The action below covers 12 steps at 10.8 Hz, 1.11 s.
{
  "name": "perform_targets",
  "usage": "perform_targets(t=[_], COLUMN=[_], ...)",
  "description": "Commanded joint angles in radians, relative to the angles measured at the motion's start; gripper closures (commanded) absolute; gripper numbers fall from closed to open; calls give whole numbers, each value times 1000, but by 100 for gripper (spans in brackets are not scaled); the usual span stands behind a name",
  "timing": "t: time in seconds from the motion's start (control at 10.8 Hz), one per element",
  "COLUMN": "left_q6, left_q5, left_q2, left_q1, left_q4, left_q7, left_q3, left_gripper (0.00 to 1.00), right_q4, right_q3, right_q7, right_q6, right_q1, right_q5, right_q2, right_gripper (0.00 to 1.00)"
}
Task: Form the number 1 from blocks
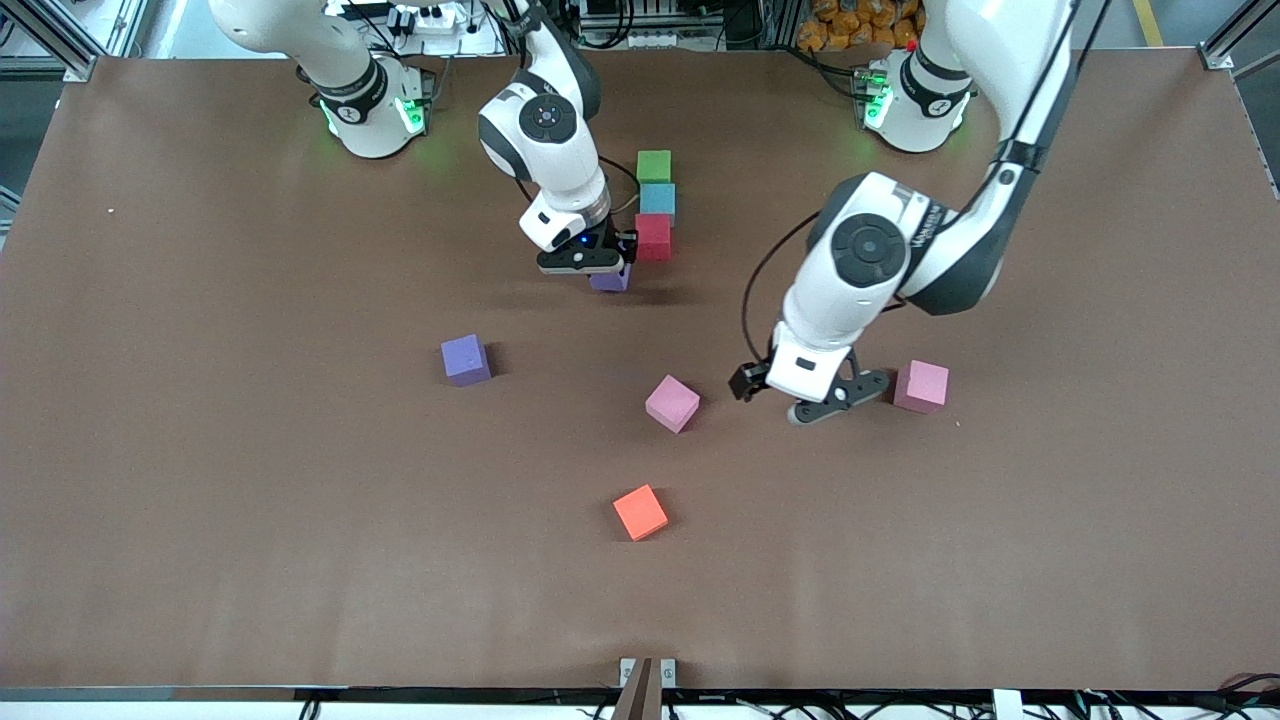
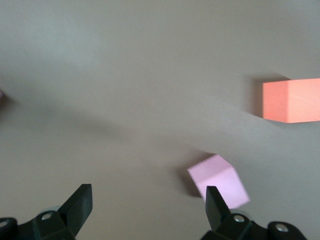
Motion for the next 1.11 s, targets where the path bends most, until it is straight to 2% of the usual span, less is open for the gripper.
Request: perform_targets(t=[0.0,0.09,0.46,1.02], left_q6=[-8,-8,-8,-5], left_q5=[-26,-28,-34,-54], left_q2=[114,147,230,259], left_q1=[-131,-171,-219,-266], left_q4=[132,149,250,261], left_q7=[-216,-244,-280,-287], left_q3=[91,123,167,200], left_gripper=[0,0,0,0], right_q4=[94,116,159,161], right_q3=[4,4,-5,-7], right_q7=[22,22,17,24], right_q6=[-1,-2,-4,-1], right_q1=[7,25,68,114], right_q5=[7,5,-6,-4], right_q2=[65,85,141,167], right_gripper=[47,46,41,34])
